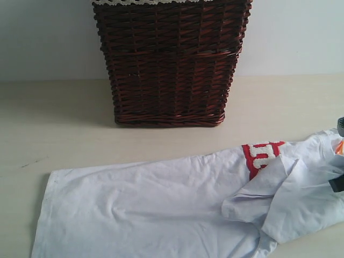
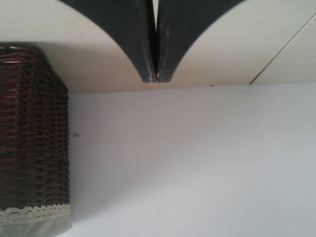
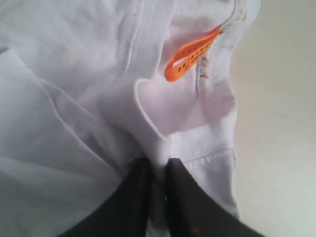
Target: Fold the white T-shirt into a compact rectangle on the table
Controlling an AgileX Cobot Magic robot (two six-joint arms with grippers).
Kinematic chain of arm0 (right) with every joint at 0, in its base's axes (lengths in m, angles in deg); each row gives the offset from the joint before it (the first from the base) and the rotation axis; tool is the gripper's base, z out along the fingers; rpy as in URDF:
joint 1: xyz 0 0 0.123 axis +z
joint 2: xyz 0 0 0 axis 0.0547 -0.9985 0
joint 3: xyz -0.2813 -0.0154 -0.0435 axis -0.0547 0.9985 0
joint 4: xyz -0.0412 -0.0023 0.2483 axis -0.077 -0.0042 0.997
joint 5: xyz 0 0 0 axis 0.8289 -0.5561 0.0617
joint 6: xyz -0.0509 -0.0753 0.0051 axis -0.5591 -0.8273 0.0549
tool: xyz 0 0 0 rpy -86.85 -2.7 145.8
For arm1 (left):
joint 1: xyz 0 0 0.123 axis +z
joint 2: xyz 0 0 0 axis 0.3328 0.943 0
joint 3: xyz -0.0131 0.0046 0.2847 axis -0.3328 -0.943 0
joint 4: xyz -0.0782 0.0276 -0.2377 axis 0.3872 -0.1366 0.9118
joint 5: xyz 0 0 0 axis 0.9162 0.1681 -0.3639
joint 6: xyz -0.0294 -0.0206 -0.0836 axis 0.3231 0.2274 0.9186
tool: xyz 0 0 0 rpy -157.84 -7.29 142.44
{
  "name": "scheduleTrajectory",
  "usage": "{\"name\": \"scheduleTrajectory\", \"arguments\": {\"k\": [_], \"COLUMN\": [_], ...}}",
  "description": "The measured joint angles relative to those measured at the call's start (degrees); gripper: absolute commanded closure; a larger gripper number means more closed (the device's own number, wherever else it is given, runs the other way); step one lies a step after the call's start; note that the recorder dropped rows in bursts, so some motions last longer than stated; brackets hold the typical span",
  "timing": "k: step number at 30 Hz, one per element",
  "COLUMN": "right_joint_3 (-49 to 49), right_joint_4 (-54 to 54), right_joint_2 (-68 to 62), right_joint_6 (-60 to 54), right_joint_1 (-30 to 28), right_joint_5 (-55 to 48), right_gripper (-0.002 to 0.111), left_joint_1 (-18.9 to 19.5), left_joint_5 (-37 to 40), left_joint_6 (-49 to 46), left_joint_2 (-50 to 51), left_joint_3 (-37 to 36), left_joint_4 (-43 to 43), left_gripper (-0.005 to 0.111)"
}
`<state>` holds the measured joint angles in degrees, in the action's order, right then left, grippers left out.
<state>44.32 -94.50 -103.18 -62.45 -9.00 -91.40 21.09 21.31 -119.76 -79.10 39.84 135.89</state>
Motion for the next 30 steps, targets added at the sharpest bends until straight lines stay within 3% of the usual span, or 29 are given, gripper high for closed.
{"name": "scheduleTrajectory", "arguments": {"k": [3, 6, 19, 30], "right_joint_3": [0.0, 0.0, 0.0, 0.0], "right_joint_4": [1.08, 1.48, -1.59, -8.0], "right_joint_2": [0.0, 0.0, -2.7, -3.29], "right_joint_6": [0.24, 0.24, 1.53, 1.18], "right_joint_1": [0.0, 0.0, 0.0, 0.0], "right_joint_5": [-0.38, 0.01, -0.05, 14.51], "right_gripper": [0.052, 0.042, 0.042, 0.042], "left_joint_1": [0.0, 0.0, 0.0, 0.0], "left_joint_5": [0.0, 0.0, 0.0, 0.0], "left_joint_6": [0.0, 0.0, 0.0, 0.0], "left_joint_2": [0.0, 0.0, 0.0, 0.0], "left_joint_3": [0.0, 0.0, 0.0, 0.0], "left_joint_4": [0.0, 0.0, 0.0, 0.0], "left_gripper": [0.107, 0.107, 0.107, 0.107]}}
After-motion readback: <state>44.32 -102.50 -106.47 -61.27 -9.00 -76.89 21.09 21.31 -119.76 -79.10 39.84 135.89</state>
